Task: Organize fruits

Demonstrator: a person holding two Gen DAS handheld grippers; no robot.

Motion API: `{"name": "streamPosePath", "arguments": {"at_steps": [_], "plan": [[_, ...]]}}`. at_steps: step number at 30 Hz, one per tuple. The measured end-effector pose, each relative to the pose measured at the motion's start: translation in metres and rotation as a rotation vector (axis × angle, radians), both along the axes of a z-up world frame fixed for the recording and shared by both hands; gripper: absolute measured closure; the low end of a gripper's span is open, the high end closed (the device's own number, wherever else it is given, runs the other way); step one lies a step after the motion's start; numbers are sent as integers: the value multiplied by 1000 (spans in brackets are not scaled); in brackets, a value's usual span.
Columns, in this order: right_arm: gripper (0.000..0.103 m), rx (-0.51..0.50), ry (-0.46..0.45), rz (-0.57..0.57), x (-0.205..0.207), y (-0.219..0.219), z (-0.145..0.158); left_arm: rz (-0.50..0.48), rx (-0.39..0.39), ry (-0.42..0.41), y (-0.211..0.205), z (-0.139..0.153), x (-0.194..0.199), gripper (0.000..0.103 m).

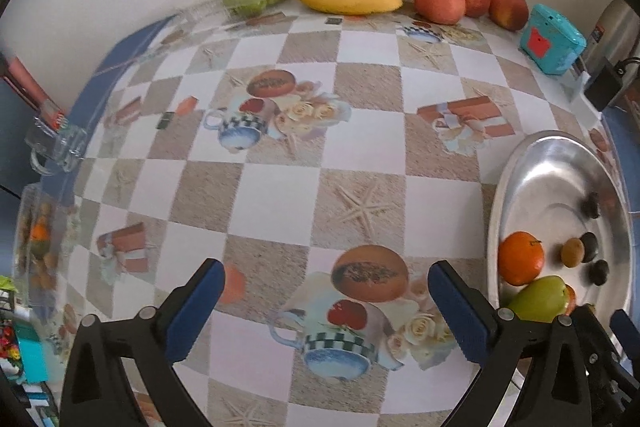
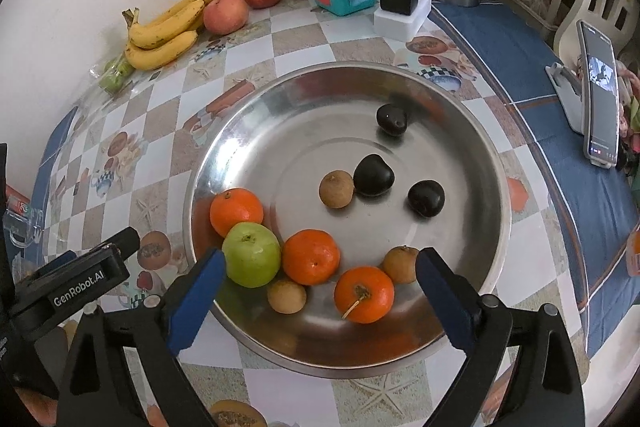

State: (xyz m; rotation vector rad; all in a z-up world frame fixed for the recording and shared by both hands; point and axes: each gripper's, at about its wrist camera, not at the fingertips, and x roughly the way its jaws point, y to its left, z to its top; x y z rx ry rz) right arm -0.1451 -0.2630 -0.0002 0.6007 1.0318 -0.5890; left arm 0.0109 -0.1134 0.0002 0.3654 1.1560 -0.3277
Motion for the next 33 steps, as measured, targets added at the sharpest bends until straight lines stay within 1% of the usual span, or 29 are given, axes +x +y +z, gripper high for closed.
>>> {"name": "streamPosePath", "arguments": {"at_steps": [3,10,13,15,18,25,33], "plan": [[7,1,-1,1,0,0,0,22,37,-18,2,0,2,0],[7,-33,-18,11,2,1,4,19,59,-19,3,-5,3,0],[7,-39,-20,21,4,3,3,17,112,-43,2,-8,1,0],[7,-42,-19,18,4,3,2,16,127,-46,4,-10,0,0],[7,-37,-18,14,2,3,0,14,117,-31,9,-10,-2,0],[7,-20,-16,24,-4,10,-1,3,117,-40,22,-1,-19,0],[7,1,-29,37,-17,24,3,-45,111,-114,40,15,-47,0]]}}
